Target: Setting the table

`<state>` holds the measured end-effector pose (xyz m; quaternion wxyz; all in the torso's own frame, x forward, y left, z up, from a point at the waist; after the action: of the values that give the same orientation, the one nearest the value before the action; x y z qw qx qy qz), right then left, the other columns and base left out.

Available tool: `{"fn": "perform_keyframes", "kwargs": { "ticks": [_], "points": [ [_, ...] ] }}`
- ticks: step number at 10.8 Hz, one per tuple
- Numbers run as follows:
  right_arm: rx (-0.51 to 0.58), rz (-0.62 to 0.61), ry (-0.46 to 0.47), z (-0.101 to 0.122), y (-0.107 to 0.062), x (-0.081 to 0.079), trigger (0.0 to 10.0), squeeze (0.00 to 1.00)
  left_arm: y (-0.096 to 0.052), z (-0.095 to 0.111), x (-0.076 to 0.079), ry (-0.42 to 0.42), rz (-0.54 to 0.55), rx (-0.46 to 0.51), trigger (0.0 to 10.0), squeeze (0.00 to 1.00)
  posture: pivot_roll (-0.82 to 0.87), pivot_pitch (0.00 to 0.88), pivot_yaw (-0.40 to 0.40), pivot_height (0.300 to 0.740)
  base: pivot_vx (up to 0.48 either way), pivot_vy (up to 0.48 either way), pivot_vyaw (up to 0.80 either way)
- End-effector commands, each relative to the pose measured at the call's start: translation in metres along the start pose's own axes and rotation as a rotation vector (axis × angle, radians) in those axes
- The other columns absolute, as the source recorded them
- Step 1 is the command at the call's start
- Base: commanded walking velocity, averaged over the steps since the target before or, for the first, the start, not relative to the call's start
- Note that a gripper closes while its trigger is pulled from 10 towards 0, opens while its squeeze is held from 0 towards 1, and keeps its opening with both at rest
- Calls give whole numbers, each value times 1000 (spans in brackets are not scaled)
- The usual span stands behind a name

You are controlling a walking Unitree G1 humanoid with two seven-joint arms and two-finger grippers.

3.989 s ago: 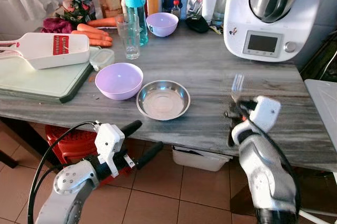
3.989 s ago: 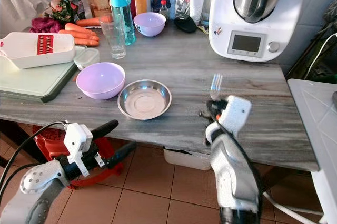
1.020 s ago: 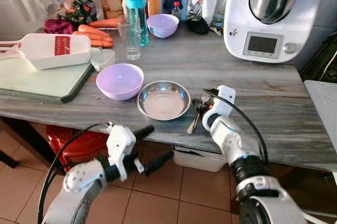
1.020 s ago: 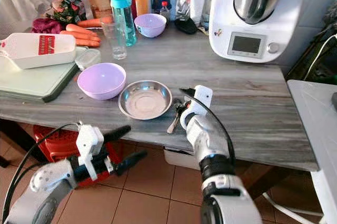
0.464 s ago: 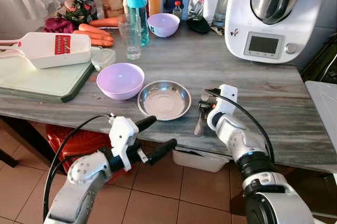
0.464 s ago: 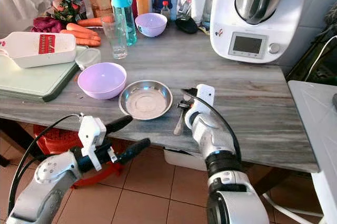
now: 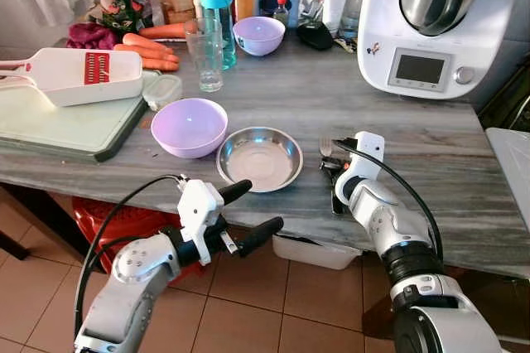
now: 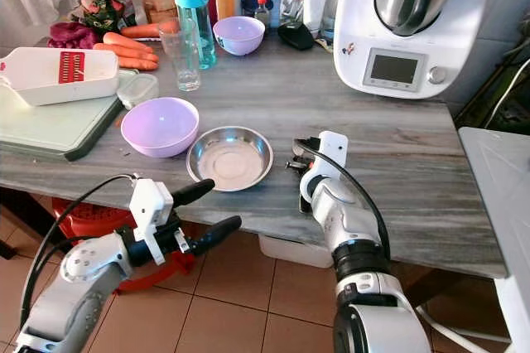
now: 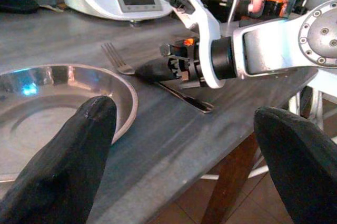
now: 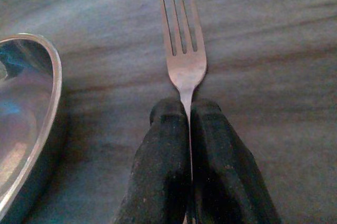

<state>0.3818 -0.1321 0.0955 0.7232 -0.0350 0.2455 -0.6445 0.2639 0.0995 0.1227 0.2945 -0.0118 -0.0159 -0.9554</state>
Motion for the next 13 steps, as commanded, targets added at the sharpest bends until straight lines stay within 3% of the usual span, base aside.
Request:
{"fn": "perform_keyframes", "kwargs": {
  "ticks": [1, 3, 5, 8, 11, 13],
  "points": [
    [-174, -64, 9, -45, -5, 15, 157, 0, 2, 0, 2, 20, -14, -8, 10000, 0, 81, 89, -1, 740, 0, 0, 0],
    [-179, -40, 39, -47, -4, 6, 471, 0, 0, -2, 3, 22, -15, -13, 10000, 0, 81, 89, -1, 740, 0, 0, 0],
    [-198, -5, 76, -56, -4, -14, 431, 0, 1, -2, 3, 28, -12, -13, 10000, 0, 88, 86, -5, 740, 0, 0, 0],
    [-203, -26, 124, -61, -8, -19, 0, 0, 1, -3, 3, 31, -14, -17, 10000, 0, 87, 85, -2, 740, 0, 0, 0],
    [-201, -63, 92, -59, -12, -16, 745, 0, 1, -4, 3, 31, -15, -16, 10000, 0, 87, 85, -2, 740, 0, 0, 0],
    [-195, -92, 96, -61, -14, -14, 2941, 0, 2, -3, 1, 29, -15, -18, 10000, 0, 87, 83, -6, 740, 0, 0, 0]
  ]
}}
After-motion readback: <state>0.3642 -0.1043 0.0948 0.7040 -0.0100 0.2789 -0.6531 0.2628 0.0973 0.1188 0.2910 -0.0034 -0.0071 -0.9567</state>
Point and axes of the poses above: a point about 5 cm out from each wrist's last joint towards the gripper, its own y axis pointing out of the wrist towards the gripper, its own z axis along the axis of the wrist's last joint, x = y × z, the point moved 2 cm from there along y, pointing out of the wrist towards the gripper, and after that the axes turned 1 degree about -y, right-handed, at the moved point
